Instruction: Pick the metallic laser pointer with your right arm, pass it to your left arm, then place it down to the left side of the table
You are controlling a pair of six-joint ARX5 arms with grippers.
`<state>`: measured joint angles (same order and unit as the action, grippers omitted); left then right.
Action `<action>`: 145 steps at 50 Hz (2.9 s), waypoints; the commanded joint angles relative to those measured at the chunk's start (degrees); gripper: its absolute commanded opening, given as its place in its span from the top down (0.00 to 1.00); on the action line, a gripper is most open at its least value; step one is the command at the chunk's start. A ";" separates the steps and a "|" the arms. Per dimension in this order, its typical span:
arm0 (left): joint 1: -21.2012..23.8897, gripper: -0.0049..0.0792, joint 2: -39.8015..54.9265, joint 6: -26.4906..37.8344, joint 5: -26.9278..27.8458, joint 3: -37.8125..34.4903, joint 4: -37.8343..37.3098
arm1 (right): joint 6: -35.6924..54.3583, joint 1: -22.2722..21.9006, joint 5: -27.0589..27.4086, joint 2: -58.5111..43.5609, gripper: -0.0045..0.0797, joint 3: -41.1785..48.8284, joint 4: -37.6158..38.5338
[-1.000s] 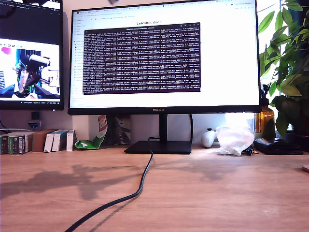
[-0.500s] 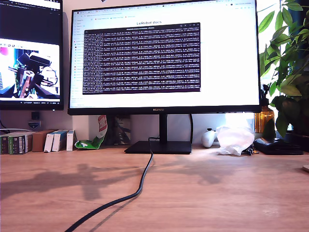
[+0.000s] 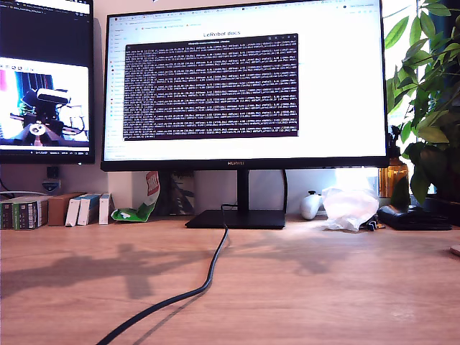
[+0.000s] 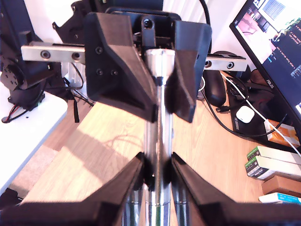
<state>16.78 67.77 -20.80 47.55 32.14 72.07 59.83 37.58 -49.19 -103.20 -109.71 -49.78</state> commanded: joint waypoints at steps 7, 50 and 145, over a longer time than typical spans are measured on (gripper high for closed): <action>0.28 0.97 0.52 0.02 0.26 -0.11 0.76 | -0.13 0.28 0.02 0.20 0.57 0.02 0.57; -12.48 0.97 0.50 16.76 0.17 -0.09 -16.28 | -9.25 -7.30 6.78 0.20 0.68 0.02 -4.28; -14.80 0.97 0.50 17.27 -1.14 4.50 -46.45 | -48.09 -30.86 47.50 29.57 0.96 35.30 16.59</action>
<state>2.20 67.77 -4.21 46.85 33.45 27.24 12.10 6.68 -3.22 -76.44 -77.56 -35.09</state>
